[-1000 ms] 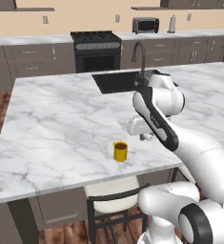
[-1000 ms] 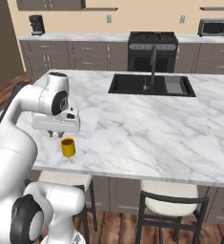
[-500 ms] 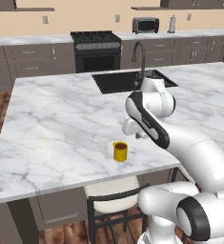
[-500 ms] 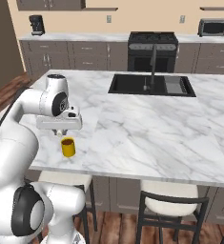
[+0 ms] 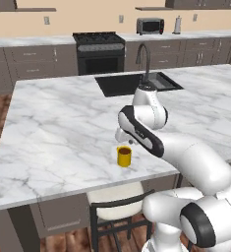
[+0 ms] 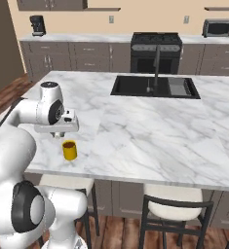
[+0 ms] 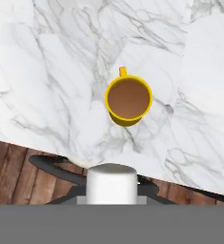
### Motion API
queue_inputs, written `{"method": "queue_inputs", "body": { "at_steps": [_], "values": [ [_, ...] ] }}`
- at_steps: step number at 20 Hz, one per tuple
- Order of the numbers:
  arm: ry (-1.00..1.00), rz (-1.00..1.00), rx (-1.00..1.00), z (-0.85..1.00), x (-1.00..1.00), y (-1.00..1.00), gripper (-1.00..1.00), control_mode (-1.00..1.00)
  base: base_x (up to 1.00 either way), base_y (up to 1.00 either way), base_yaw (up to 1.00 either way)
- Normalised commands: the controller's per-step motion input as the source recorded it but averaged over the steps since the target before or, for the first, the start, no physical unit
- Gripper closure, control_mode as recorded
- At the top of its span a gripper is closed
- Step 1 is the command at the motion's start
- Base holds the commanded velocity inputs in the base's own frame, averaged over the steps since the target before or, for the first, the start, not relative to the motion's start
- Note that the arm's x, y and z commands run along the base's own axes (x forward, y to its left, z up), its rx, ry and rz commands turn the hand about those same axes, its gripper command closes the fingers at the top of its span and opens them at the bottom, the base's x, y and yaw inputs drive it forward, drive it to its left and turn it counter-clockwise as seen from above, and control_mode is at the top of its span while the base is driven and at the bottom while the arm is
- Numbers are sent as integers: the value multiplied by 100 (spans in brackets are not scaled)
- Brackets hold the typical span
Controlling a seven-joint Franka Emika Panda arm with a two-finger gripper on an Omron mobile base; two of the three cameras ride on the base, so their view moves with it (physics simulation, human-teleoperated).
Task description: Pick up the marshmallow and place it in the cup of hot chocolate on the dining counter.
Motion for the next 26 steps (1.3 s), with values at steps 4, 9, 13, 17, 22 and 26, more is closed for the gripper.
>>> {"method": "queue_inputs", "body": {
  "at_steps": [4, 9, 13, 17, 22, 26],
  "values": [
    [-1, 0, 0, -27, 37, 0, 100, -100, 0, 0, 0],
    [0, 0, 0, -29, 44, 0, 100, -100, 0, 0, 0],
    [0, 0, 0, -22, 32, 0, 100, -100, 0, 0, 0],
    [0, 0, 0, -21, 17, 0, 100, -100, 0, 0, 0],
    [0, 0, 0, -22, 17, 0, 100, -100, 0, 0, 0],
    [0, 0, 0, -24, 6, 0, 100, -100, 0, 0, 0]
  ]
}}
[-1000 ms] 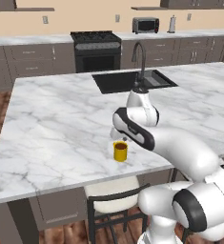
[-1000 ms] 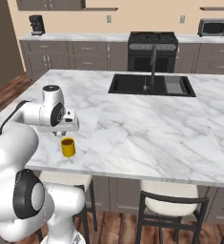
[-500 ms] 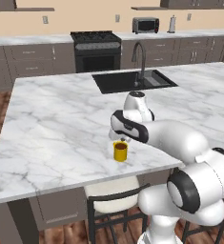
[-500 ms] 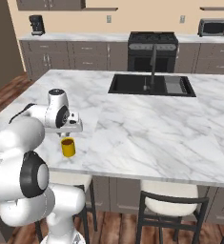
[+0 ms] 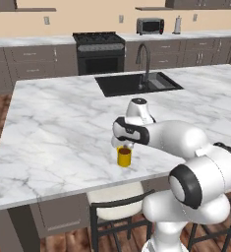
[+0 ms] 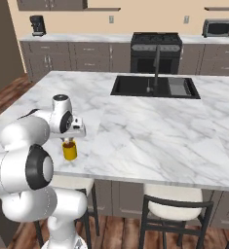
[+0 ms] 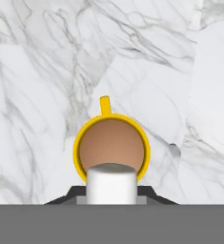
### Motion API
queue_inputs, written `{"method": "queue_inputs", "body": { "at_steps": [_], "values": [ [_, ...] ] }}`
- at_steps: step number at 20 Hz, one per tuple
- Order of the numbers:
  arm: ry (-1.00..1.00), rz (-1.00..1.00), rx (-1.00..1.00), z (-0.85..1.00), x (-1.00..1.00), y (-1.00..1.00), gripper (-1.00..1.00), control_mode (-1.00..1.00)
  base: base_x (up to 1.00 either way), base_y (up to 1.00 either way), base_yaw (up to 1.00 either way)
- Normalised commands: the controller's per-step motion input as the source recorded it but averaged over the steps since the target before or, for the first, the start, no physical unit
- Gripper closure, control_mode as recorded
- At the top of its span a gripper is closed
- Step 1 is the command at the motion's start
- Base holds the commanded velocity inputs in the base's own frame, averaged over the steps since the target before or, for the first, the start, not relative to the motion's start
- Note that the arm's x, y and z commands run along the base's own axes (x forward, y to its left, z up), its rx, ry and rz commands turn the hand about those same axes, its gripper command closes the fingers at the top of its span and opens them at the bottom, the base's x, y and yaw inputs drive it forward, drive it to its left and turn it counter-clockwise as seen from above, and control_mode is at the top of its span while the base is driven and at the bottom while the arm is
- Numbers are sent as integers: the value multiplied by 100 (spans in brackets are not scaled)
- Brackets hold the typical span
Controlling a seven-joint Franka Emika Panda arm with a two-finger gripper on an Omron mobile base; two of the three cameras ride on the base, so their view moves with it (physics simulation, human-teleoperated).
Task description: Pick up the marshmallow and place it in the cup of hot chocolate on the dining counter.
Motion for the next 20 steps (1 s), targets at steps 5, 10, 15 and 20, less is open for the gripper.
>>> {"method": "queue_inputs", "body": {
  "at_steps": [5, 10, 15, 20],
  "values": [
    [0, 0, 0, -26, 5, 1, 100, -100, 0, 0, 0],
    [0, 0, 0, -15, 8, 2, 100, -100, 0, 0, 0],
    [0, 0, 0, -5, 3, 16, -100, -100, 0, 0, 0],
    [0, 0, 0, 0, 0, 13, -100, -100, 0, 0, 0]
  ]
}}
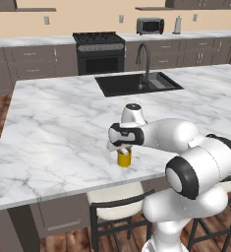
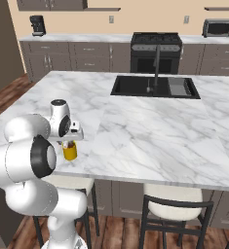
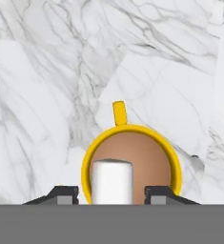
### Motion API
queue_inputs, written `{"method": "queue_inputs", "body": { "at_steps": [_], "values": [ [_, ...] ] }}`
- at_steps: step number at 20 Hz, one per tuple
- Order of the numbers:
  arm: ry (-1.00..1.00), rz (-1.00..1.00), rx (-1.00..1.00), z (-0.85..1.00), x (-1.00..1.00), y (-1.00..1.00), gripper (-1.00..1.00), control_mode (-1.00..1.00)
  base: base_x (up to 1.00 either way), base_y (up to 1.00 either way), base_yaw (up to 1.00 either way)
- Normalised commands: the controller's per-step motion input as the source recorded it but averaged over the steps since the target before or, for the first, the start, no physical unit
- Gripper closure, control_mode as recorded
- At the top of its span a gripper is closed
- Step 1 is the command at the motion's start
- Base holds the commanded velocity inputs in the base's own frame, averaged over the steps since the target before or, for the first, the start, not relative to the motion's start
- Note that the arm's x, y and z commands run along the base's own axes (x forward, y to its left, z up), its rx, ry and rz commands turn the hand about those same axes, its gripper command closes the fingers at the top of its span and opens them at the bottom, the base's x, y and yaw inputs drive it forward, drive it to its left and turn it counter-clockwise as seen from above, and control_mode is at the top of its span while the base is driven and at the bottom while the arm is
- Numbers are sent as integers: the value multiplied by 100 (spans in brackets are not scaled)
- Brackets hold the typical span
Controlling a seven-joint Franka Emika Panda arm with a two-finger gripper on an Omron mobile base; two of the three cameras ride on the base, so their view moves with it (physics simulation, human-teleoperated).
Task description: Pick up the marshmallow and place it in the cup of hot chocolate on the dining counter.
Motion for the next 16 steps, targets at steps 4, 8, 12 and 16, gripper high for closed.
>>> {"method": "queue_inputs", "body": {
  "at_steps": [4, 8, 12, 16],
  "values": [
    [0, 0, 0, 4, 0, -8, -100, -100, 0, 0, 0],
    [0, 0, 0, 40, 0, -28, -100, -100, 0, 0, 0],
    [-9, 0, 0, 86, -7, -22, -100, -100, 0, 0, 0],
    [-18, 0, 0, 76, -32, -1, -100, -100, 0, 0, 0]
  ]
}}
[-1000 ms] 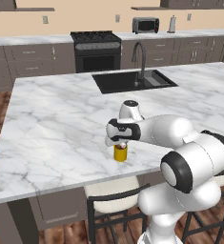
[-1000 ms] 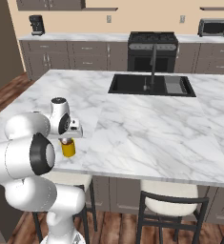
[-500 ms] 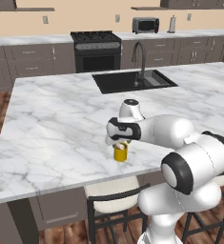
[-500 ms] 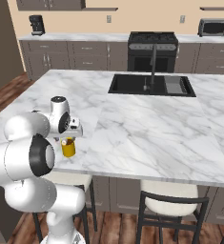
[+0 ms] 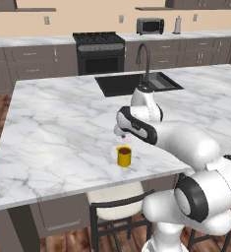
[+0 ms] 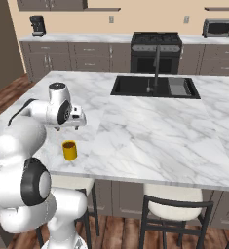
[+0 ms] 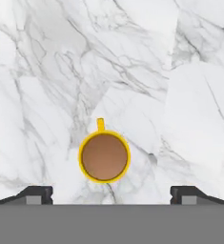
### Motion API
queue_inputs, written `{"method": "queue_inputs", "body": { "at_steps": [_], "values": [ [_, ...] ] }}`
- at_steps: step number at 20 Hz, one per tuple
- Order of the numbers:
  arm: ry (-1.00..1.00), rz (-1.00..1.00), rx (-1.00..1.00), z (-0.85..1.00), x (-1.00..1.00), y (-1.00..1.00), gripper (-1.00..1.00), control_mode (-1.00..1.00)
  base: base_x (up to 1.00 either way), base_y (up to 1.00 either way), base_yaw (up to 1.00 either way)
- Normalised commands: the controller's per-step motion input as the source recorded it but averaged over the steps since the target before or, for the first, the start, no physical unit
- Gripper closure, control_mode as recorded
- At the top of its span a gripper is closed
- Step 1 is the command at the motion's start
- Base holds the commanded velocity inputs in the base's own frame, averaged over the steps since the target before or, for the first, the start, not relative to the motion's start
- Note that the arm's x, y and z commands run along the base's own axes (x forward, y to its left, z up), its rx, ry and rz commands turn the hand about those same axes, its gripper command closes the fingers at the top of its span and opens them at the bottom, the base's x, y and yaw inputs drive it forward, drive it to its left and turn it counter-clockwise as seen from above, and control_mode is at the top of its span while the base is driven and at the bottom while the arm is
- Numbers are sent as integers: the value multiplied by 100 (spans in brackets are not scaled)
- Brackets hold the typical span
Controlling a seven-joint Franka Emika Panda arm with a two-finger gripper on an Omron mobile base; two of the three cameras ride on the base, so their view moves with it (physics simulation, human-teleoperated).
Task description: Pick up the marshmallow and place it in the cup of hot chocolate on the dining counter.
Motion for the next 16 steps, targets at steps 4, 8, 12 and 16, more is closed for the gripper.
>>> {"method": "queue_inputs", "body": {
  "at_steps": [4, 8, 12, 16],
  "values": [
    [-29, 0, 1, 65, -85, -15, -100, -100, 0, 0, 0],
    [-23, 0, 6, 81, -79, -43, -100, -100, 0, 0, 0],
    [-30, 0, 7, 99, -68, -51, -100, -100, 0, 0, 0],
    [-22, 0, 10, 100, -44, -34, -100, -100, 0, 0, 0]
  ]
}}
